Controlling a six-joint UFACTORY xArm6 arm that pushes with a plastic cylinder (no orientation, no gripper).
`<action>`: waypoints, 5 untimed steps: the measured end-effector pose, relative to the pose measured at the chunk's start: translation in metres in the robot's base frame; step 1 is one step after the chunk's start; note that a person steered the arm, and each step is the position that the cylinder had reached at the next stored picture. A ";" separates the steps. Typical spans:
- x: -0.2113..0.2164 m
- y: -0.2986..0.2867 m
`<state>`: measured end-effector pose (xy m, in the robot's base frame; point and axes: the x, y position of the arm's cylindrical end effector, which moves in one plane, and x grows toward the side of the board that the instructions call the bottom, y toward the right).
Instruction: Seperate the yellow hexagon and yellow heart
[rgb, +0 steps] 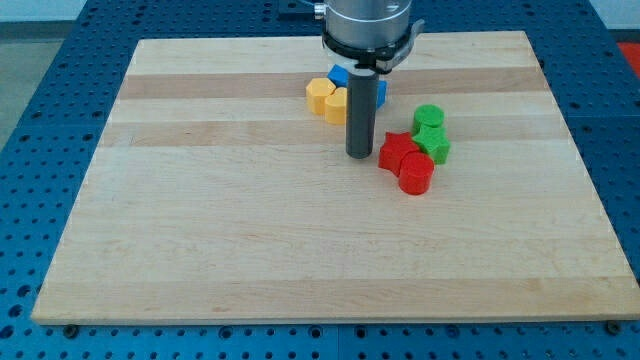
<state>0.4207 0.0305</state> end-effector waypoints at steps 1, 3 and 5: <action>-0.001 0.000; -0.031 0.002; -0.060 0.042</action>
<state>0.3609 0.0722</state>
